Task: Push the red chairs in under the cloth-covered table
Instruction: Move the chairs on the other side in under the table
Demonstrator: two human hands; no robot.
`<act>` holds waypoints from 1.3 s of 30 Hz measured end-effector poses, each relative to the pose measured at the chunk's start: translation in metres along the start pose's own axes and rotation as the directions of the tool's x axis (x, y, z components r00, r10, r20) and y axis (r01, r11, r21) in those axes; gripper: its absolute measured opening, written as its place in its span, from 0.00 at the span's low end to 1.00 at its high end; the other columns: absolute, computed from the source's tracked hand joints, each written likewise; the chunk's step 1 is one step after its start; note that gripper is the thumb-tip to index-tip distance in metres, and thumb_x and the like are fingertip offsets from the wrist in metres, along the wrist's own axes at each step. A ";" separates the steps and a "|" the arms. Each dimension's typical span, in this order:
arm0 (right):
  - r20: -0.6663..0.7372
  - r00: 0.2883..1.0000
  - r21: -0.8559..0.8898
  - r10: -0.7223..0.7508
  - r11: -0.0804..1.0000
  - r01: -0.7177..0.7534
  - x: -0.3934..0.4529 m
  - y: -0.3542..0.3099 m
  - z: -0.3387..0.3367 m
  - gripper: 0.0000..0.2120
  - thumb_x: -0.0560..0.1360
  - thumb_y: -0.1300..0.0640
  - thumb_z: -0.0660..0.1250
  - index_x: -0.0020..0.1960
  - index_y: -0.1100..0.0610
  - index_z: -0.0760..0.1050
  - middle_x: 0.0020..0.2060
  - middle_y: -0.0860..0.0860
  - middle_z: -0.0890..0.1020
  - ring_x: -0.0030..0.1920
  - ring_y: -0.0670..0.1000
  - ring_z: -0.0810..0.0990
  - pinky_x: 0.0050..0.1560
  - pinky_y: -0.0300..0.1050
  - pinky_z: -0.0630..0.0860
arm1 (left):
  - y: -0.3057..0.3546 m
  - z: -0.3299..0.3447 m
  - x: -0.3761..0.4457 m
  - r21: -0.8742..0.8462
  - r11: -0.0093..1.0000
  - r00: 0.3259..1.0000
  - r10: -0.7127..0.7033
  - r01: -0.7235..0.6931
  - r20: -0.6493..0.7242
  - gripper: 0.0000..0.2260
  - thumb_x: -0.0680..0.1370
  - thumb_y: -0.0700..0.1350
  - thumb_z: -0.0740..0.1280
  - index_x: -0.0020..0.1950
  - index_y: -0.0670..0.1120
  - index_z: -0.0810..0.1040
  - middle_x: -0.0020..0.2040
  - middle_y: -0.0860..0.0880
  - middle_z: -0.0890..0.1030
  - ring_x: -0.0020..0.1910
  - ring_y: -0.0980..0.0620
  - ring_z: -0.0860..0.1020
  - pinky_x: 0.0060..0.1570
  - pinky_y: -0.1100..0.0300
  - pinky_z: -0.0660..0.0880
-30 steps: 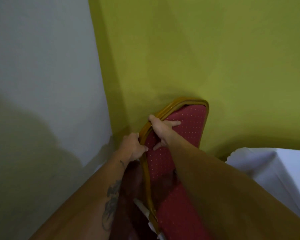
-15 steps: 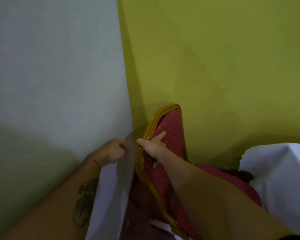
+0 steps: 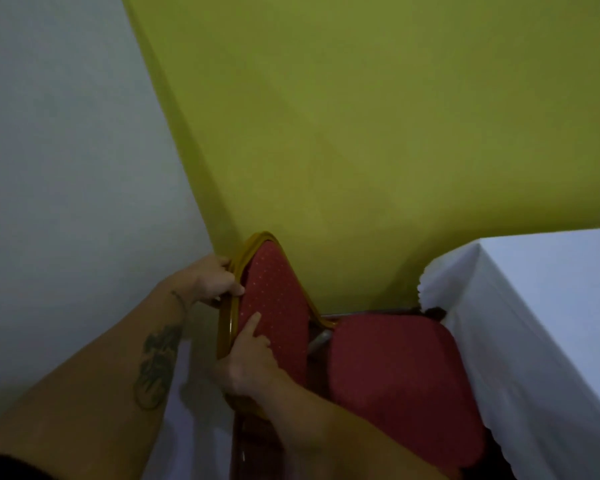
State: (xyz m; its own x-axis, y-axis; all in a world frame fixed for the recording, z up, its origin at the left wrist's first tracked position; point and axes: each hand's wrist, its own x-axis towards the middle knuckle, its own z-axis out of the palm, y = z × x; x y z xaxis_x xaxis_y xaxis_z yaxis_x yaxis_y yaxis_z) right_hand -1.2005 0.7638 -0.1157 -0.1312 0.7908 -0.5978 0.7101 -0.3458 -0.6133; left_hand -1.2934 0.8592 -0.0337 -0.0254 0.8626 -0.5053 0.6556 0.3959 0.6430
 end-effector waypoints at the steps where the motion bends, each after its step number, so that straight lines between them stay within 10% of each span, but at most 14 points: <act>1: 0.004 1.000 0.000 0.002 1.000 -0.002 -0.004 0.003 -0.004 0.60 0.75 0.45 0.74 0.81 0.57 0.28 0.79 0.69 0.56 0.76 0.69 0.65 0.72 0.60 0.65 | -0.001 0.004 0.001 -0.010 1.000 1.000 -0.001 0.001 0.001 0.14 0.74 0.34 0.72 0.59 0.41 0.77 0.51 0.41 0.82 0.46 0.42 0.81 0.44 0.49 0.80; 28: -0.107 0.991 0.097 0.082 0.993 -0.072 -0.128 0.152 -0.070 0.57 0.73 0.47 0.70 0.82 0.52 0.29 0.82 0.64 0.49 0.80 0.67 0.56 0.77 0.59 0.60 | 0.056 0.165 -0.062 -0.195 0.966 0.972 0.198 -0.172 0.124 0.12 0.76 0.33 0.71 0.59 0.38 0.78 0.44 0.42 0.83 0.39 0.45 0.81 0.44 0.50 0.80; 39: -0.211 0.964 0.334 0.162 0.939 -0.085 -0.164 0.227 -0.102 0.57 0.62 0.49 0.71 0.84 0.40 0.43 0.72 0.53 0.74 0.68 0.57 0.76 0.66 0.55 0.77 | 0.089 0.253 -0.107 -0.319 0.918 0.959 0.272 -0.235 0.077 0.07 0.74 0.36 0.71 0.45 0.47 0.77 0.49 0.42 0.83 0.48 0.42 0.82 0.49 0.49 0.80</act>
State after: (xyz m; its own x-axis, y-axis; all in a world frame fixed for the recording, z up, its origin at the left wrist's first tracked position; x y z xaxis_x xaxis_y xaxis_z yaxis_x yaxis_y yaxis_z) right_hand -0.9477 0.6070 -0.1042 0.1345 0.8126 -0.5671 0.4462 -0.5607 -0.6975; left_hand -1.0413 0.7230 -0.0678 0.2120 0.9109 -0.3540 0.3672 0.2614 0.8927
